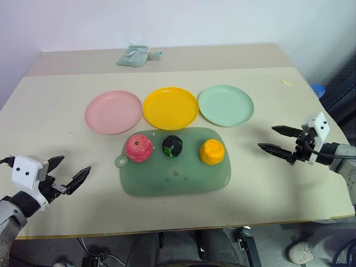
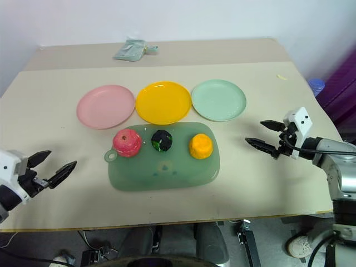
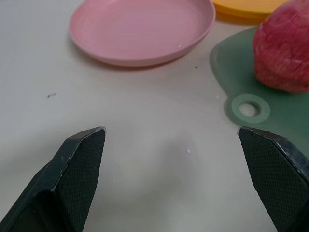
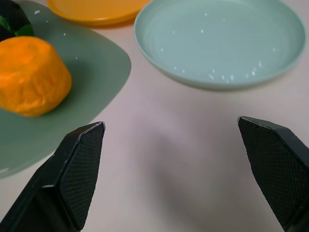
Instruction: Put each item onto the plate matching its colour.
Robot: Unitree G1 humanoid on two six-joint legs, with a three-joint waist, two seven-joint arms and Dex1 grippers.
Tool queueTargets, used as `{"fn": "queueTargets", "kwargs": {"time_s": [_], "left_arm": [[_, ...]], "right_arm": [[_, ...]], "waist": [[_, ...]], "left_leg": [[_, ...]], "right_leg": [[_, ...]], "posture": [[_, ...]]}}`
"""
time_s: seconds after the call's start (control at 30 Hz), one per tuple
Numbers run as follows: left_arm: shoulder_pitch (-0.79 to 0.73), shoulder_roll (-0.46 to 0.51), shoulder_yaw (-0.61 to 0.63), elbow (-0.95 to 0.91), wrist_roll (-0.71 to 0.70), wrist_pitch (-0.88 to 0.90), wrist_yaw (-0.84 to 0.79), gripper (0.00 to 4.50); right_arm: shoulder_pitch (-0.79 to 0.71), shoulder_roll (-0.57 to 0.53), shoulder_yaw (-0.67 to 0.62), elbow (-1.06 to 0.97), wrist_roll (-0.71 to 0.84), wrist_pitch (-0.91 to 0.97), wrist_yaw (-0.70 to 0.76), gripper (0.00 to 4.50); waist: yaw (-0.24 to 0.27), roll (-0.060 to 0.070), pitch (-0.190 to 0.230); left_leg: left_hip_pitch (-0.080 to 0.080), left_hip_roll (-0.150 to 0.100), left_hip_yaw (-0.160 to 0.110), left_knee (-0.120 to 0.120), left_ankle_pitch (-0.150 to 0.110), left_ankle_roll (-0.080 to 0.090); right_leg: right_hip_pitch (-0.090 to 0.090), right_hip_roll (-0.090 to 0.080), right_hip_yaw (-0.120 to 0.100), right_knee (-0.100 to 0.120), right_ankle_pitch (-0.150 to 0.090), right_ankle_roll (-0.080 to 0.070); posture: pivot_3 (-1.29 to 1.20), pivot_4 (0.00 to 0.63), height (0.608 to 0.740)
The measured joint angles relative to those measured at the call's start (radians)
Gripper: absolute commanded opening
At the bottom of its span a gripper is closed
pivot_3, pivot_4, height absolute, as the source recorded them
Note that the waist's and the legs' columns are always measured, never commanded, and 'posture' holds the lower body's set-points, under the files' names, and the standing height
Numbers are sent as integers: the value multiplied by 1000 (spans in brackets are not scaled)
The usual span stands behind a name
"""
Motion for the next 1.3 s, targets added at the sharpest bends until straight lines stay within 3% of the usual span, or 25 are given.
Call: {"fn": "queueTargets", "kwargs": {"time_s": [0.33,0.6,0.83,1.03,1.3], "left_arm": [[-7,-13,1,-24,-16,5,27,4500],[-189,-21,-35,-7,-63,42,72,4500],[-443,-8,-186,67,-126,122,45,4500],[-558,75,-377,107,-116,135,-136,4500],[-672,161,-604,241,87,57,-266,4500]], "right_arm": [[-51,37,31,5,-25,-5,-36,4480],[-35,97,24,-74,-37,-19,-140,4480],[105,100,-64,-278,72,95,-172,4480],[200,93,-87,-494,186,204,-159,4480],[205,131,-44,-596,224,234,-212,4480]], "waist": [[2,0,0],[4,0,0],[7,0,0],[-3,1,0],[5,0,0]], "left_leg": [[0,-1,0,1,0,0],[0,-2,-1,1,0,0],[-1,-3,-2,2,0,0],[0,-2,-2,1,0,0],[-1,-3,-2,2,0,0]], "right_leg": [[1,0,0,0,0,0],[1,0,0,1,0,0],[1,0,-1,1,0,0],[0,2,0,1,0,0],[1,2,-1,1,0,0]], "posture": [[0,150,740],[0,150,740],[0,150,740],[0,150,740],[0,150,740]]}}
